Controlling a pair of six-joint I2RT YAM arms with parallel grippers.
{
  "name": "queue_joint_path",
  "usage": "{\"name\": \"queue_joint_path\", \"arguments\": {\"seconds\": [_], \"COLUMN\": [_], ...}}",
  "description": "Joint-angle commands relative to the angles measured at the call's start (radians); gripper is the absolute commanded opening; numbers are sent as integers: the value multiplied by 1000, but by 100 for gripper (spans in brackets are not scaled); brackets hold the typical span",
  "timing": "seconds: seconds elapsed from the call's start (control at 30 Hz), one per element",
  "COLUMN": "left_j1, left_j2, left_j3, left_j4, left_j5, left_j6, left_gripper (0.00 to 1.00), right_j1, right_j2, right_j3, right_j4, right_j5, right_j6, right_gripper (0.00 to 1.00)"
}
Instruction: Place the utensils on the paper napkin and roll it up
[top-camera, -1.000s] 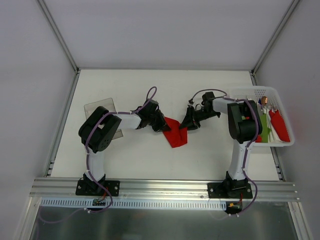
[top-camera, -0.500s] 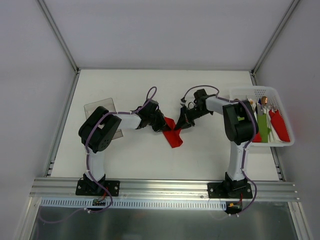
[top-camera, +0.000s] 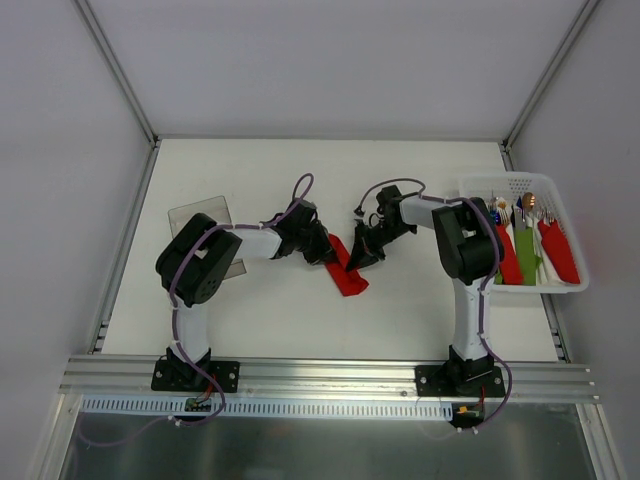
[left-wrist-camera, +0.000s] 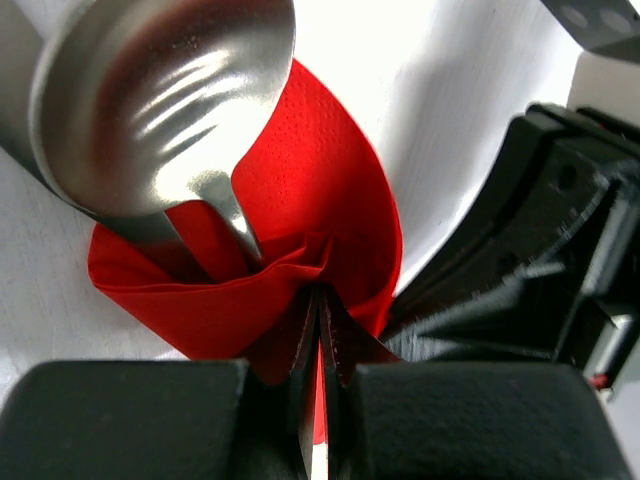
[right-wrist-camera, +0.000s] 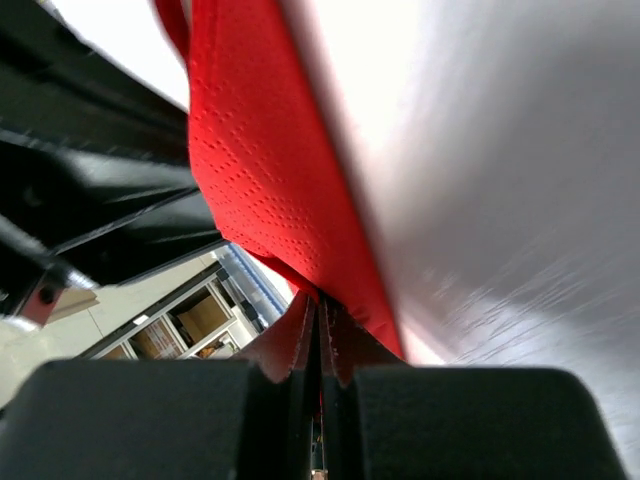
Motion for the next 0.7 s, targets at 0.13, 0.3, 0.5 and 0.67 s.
{"name": "queue_joint_path", "arguments": {"seconds": [0.13, 0.3, 0.5, 0.67], "left_j1": [6, 23, 85, 128], "left_j2": [-95, -194, -265, -232], "left_j3": [-40, -58, -112, -179], "left_j4": [-75, -66, 15, 157], "left_j5": [-43, -47, -20, 55], "left_j6": [54, 76, 88, 45], "left_gripper": [0, 6, 10, 4], "right_j1": [8, 8, 8, 8], "right_j2": [31, 34, 38, 46], "right_j3": [38, 41, 51, 66], "right_j4": [-55, -72, -89, -104], "right_j5": [62, 86, 100, 114], "right_j6": [12, -5, -21, -41], "right_gripper": [0, 0, 0, 0]}}
